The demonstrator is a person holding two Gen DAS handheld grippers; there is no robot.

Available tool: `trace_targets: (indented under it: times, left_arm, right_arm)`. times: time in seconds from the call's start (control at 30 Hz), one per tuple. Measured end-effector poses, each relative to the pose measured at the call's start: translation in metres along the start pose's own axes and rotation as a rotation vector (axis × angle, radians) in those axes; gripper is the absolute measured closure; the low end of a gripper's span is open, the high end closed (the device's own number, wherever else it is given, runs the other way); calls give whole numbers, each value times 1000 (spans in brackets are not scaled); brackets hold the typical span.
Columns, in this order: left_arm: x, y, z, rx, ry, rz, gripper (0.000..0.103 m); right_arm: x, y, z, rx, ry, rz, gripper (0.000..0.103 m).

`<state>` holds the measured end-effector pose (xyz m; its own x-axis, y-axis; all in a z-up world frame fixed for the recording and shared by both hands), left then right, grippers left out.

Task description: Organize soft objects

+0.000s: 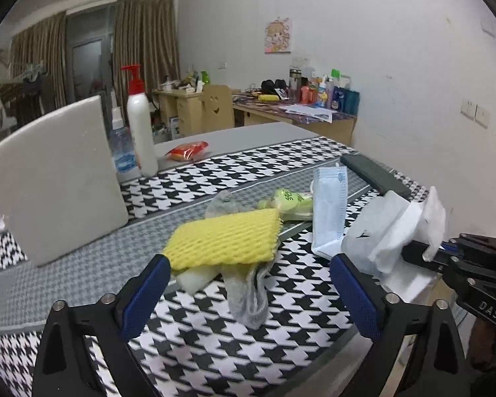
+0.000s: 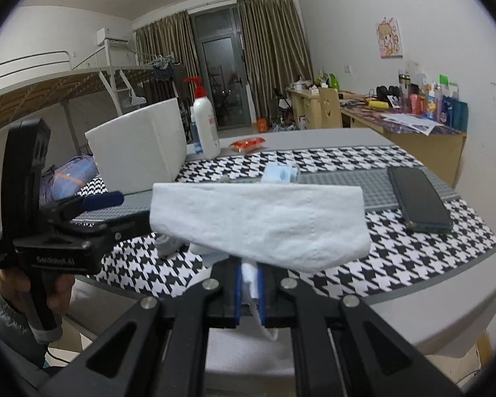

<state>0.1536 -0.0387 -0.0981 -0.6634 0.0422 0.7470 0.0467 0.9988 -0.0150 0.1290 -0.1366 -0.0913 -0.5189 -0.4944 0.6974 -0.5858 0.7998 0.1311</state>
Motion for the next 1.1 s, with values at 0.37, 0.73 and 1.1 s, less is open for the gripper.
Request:
trace_targets:
  times: [0.37, 0.73, 1.1]
  left_arm:
    - [-30, -2, -11, -40, 101, -1, 44]
    - [-29, 7, -9, 4, 117, 50, 77]
    - [-1, 24, -1, 52, 66, 91, 86]
  right_arm:
    - [-8, -6, 6, -4, 24, 8, 92]
    - [-12, -8, 12, 10, 36, 33, 50]
    - [-16, -1, 11, 23, 49, 30, 47]
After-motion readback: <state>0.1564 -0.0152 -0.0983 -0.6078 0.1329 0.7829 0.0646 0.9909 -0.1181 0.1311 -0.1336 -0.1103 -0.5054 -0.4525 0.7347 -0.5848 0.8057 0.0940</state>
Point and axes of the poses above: each gripper's, at about its wrist camera, not at the fingertips, and x roughly against the way its jaws point, y to its left, z to its underside, the point moved 2 cm from there along -x, roughly the way its jaws point, and after that the axes turned 14 degrees about y, right-handed, at the moved point
